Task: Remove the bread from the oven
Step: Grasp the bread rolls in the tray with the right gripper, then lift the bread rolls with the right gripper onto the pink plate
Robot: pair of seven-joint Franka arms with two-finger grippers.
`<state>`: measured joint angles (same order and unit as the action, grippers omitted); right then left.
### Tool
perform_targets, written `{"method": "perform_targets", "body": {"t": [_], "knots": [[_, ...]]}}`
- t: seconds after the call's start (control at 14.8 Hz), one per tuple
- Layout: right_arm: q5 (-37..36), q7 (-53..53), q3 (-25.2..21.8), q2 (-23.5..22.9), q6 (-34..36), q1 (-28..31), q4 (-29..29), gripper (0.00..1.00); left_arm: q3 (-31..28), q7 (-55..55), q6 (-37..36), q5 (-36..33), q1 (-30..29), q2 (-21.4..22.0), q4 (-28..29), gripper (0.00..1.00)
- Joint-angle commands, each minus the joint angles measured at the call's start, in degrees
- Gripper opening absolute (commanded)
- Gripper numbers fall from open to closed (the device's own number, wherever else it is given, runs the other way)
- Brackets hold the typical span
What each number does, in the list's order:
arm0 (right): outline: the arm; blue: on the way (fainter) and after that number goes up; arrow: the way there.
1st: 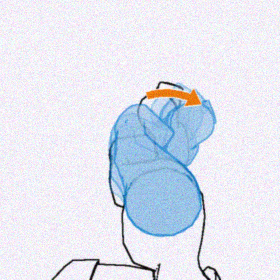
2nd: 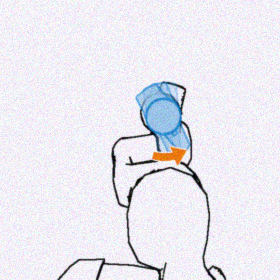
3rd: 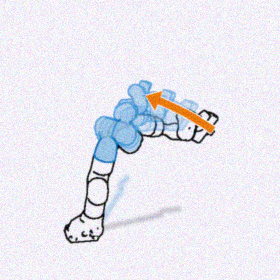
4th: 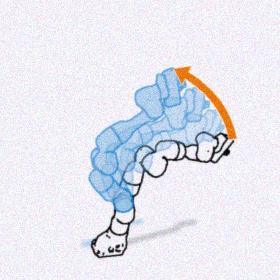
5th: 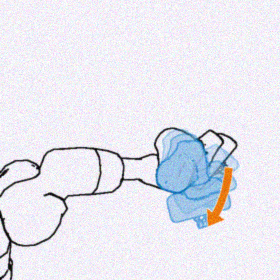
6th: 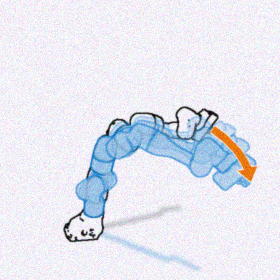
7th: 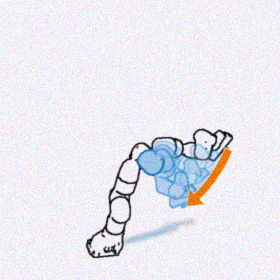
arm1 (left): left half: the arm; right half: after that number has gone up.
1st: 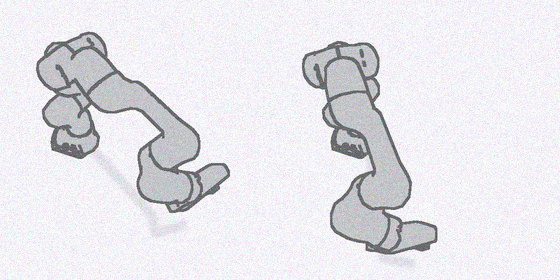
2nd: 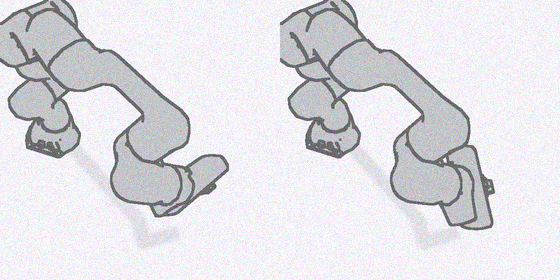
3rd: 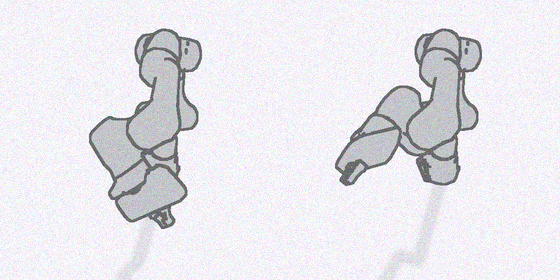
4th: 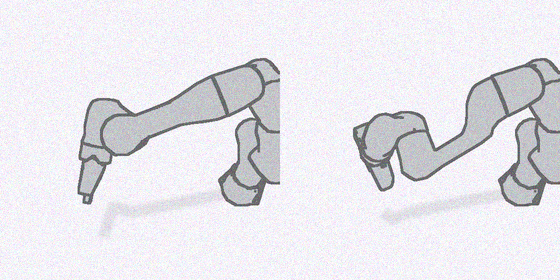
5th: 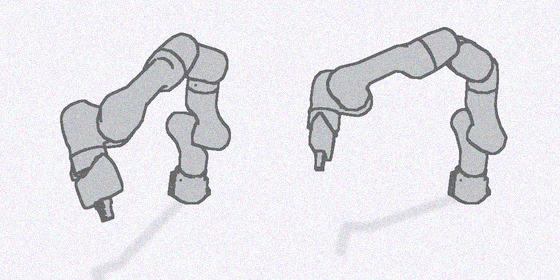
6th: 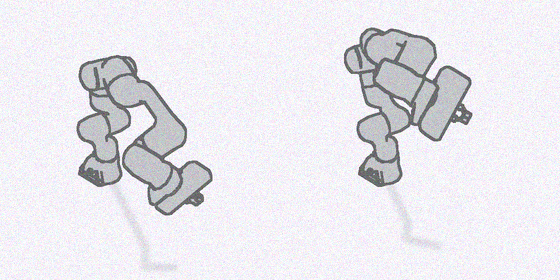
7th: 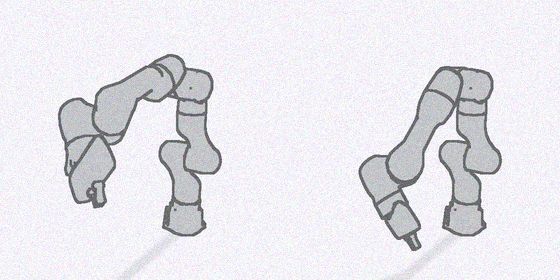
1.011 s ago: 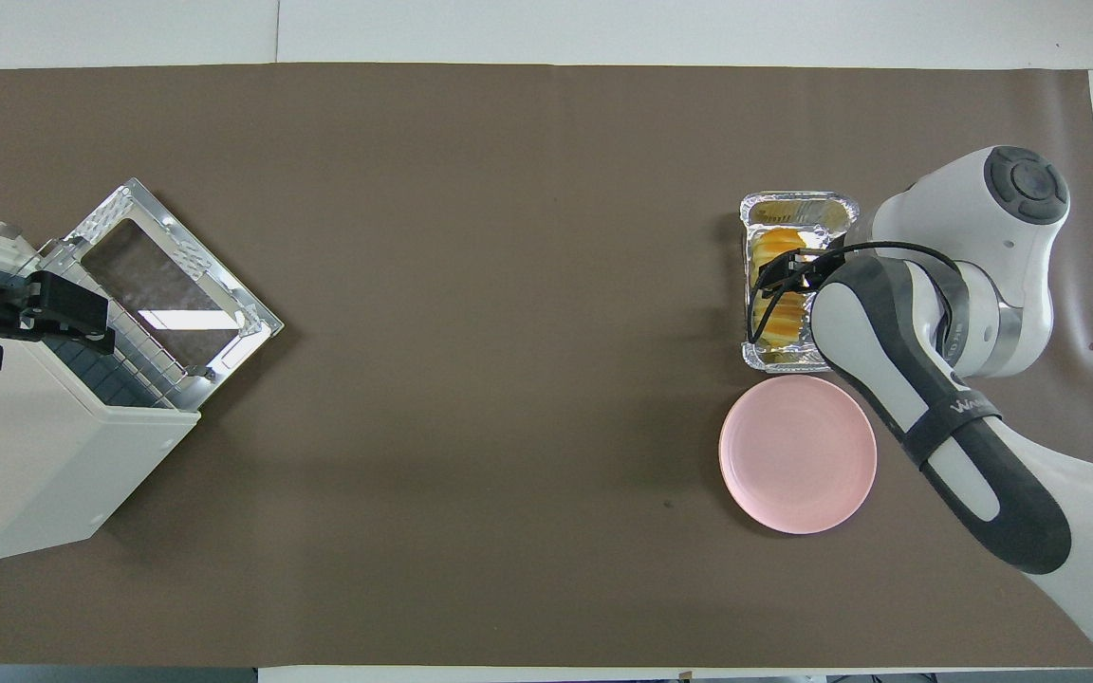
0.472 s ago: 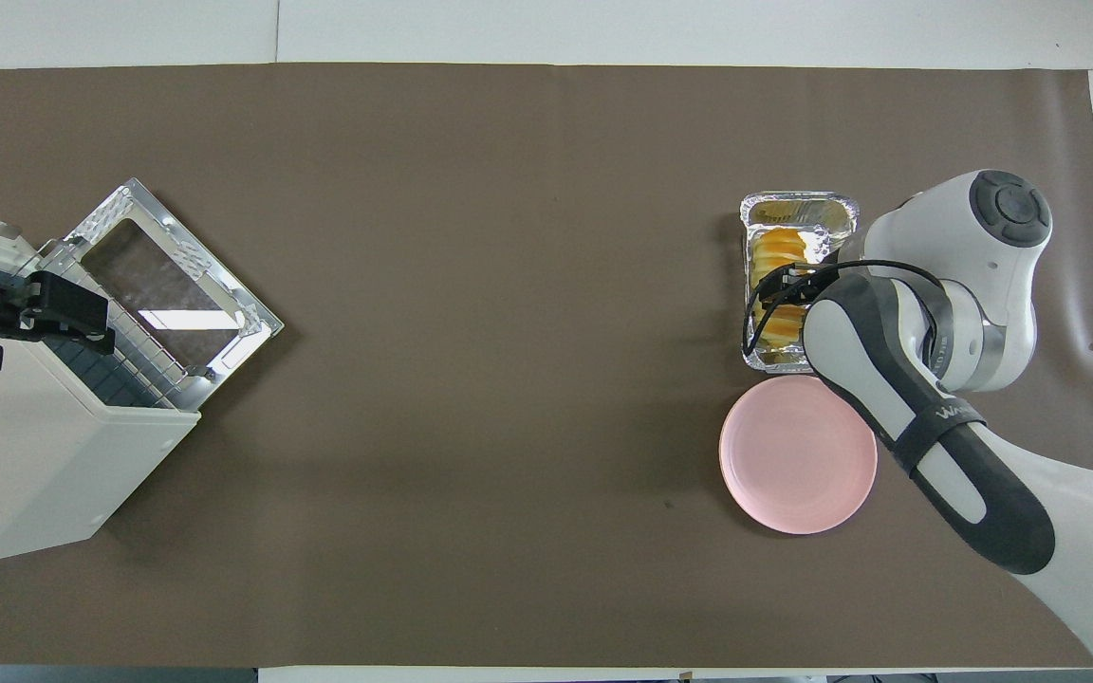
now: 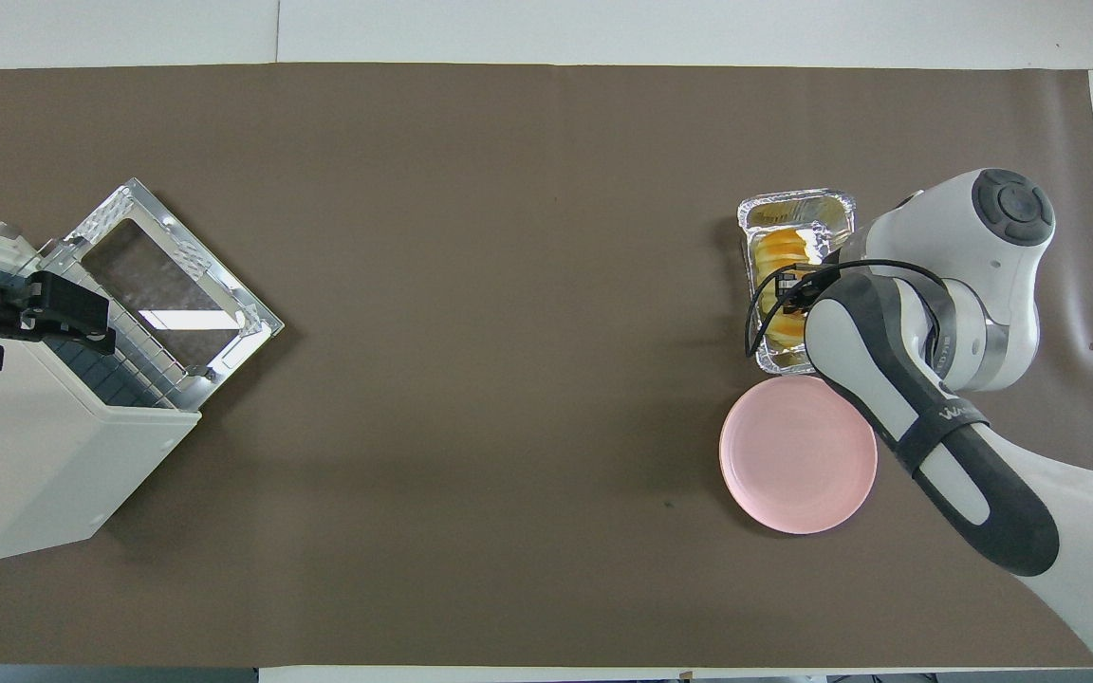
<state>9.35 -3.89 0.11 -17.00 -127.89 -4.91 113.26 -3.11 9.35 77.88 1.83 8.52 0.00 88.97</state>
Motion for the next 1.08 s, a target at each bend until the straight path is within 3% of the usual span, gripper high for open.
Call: {"method": "perform_targets", "body": {"t": [0.0,0.2,0.47,0.81,1.01], "knots": [[-0.4,1.6,0.3,1.8,7.0,1.8,-3.6,0.00,-0.1,-0.4,-0.4,0.9,-0.3,1.1,0.5,1.00],[-0.1,1.8,0.0,6.7,18.2,1.8,-7.7,0.00,-0.1,-0.4,-0.4,0.9,-0.3,1.0,0.5,1.00],[-0.5,1.6,-0.1,16.4,29.9,1.7,-5.1,0.00,-0.1,-0.4,-0.4,0.9,-0.3,1.1,0.6,1.00],[-0.5,1.6,0.1,30.3,31.1,0.8,11.4,0.00,-0.1,-0.4,-0.4,0.9,-0.3,1.1,0.6,1.00],[-0.5,4.0,0.1,36.6,24.9,1.0,23.5,0.00,-0.1,-0.4,-0.4,0.9,-0.3,1.1,0.6,1.00]]}}
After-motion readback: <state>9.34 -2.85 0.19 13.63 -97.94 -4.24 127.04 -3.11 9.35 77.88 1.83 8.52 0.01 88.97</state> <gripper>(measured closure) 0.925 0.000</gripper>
